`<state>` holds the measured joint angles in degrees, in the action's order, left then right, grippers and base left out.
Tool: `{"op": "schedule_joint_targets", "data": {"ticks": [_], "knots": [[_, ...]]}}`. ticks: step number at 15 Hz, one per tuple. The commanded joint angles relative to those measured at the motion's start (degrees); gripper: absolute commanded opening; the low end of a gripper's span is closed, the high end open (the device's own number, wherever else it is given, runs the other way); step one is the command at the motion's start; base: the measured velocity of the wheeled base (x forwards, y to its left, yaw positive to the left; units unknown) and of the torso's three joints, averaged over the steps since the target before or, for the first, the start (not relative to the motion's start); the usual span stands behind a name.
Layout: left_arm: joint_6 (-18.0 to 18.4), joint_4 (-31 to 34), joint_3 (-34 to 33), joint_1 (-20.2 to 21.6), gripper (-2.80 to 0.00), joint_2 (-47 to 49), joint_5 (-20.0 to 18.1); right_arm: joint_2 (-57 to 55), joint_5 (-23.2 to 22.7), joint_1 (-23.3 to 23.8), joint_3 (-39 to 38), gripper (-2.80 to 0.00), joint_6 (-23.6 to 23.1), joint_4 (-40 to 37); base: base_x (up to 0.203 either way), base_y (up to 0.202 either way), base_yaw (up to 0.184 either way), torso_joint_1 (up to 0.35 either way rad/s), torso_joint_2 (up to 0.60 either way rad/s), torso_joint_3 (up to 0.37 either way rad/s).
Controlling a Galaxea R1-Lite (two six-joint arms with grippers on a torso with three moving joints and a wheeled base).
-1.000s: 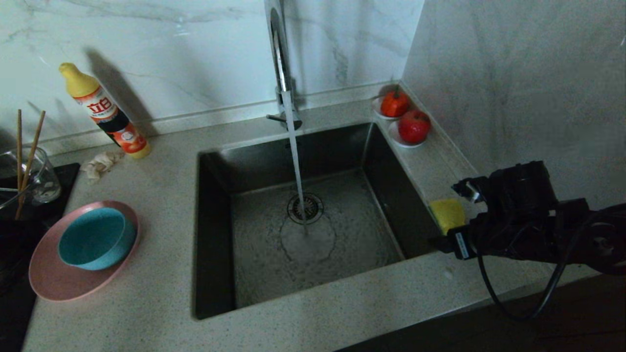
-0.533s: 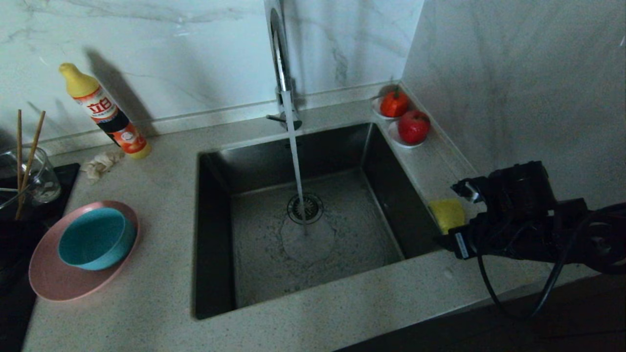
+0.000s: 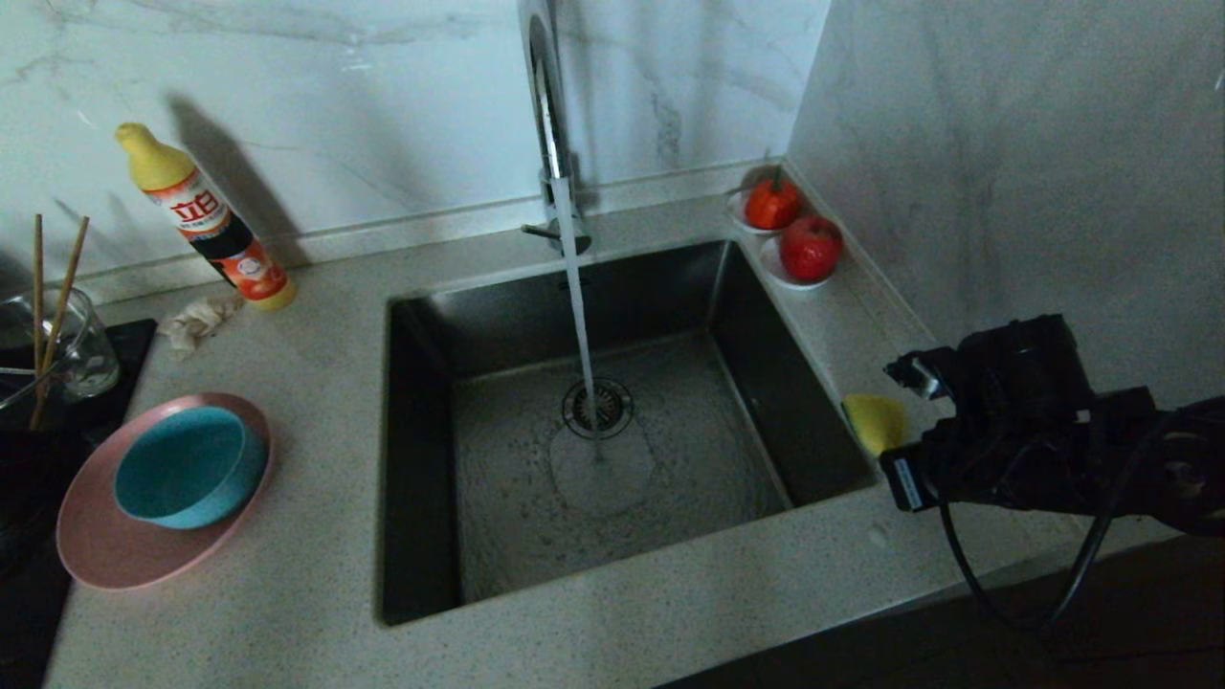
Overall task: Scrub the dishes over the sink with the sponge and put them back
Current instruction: Pick up a bowl and the sponge
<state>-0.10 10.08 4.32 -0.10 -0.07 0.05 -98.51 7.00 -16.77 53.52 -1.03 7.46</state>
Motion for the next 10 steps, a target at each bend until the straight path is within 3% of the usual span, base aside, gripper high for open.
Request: {"op": "schedule_joint_targets", "data": {"ticks": [1, 6, 10], "knots": [[0.01, 0.03, -0.01, 0.01, -2.80, -0.01, 0.04, 0.60, 0.21, -0.09, 0.21, -2.80, 0.00, 0.07, 0.000, 0.000, 0.000, 0.000, 0.00, 0.000], [0.01, 0.04, -0.01, 0.01, -2.80, -0.01, 0.04, 6.35, -0.05, -0.44, 1.10, -2.80, -0.08, -1.60, 0.000, 0.000, 0.000, 0.000, 0.00, 0.000], [0.01, 0.04, -0.01, 0.01, -2.80, -0.09, 0.04, 16.77, -4.96, -4.31, 4.84, -2.80, -0.02, -14.79, 0.000, 0.000, 0.000, 0.000, 0.00, 0.000]]}}
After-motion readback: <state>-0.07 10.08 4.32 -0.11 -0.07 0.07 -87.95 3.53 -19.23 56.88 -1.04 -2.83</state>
